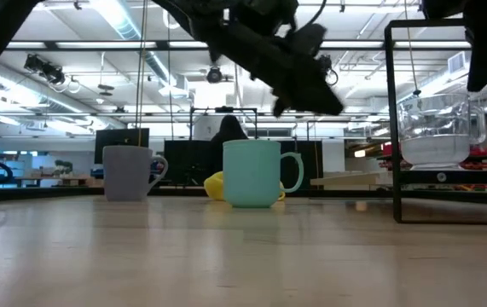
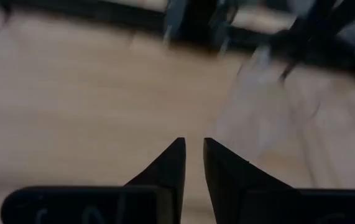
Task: Stack small to large cups/mugs on shelf
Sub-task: Put the blue mug on the shelf
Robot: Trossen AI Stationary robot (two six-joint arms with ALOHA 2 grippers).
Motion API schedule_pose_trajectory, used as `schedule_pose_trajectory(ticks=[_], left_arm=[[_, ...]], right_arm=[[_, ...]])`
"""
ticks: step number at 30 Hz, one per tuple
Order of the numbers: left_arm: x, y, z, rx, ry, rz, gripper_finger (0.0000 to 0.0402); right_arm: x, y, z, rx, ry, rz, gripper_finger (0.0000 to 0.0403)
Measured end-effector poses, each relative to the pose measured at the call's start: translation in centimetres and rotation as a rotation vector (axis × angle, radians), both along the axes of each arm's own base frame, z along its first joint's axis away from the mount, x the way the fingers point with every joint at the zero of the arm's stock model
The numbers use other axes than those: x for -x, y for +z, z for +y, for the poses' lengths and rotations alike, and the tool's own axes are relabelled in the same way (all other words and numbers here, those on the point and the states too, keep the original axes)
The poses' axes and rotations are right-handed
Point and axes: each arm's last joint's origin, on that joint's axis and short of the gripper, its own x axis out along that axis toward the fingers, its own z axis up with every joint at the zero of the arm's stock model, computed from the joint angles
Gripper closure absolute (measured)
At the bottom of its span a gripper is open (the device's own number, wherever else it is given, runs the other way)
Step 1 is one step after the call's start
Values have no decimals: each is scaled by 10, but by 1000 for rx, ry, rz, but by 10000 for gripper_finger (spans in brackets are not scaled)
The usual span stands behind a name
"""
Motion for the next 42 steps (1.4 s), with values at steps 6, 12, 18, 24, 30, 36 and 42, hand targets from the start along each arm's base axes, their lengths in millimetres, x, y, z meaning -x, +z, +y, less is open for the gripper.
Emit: schedule_pose_trajectory(ticks=[6,12,18,24,30,36,42], left_arm=[[26,21,5,-53,80,148,341],[64,48,2,-143,160,340,350],[114,66,-7,-247,326,613,349],[141,75,-16,-323,507,734,345],[147,76,-22,-341,499,768,353],[169,67,-10,-351,530,830,362],[212,50,10,-283,675,846,368]], right_arm=[[-4,25,1,22,46,-68,384],[-6,55,-2,85,100,-155,384],[-16,81,-14,115,153,-219,384],[-30,102,-36,170,149,-292,384],[-43,115,-63,208,109,-342,384],[-50,115,-87,174,102,-322,384],[-56,117,-104,182,121,-335,384]])
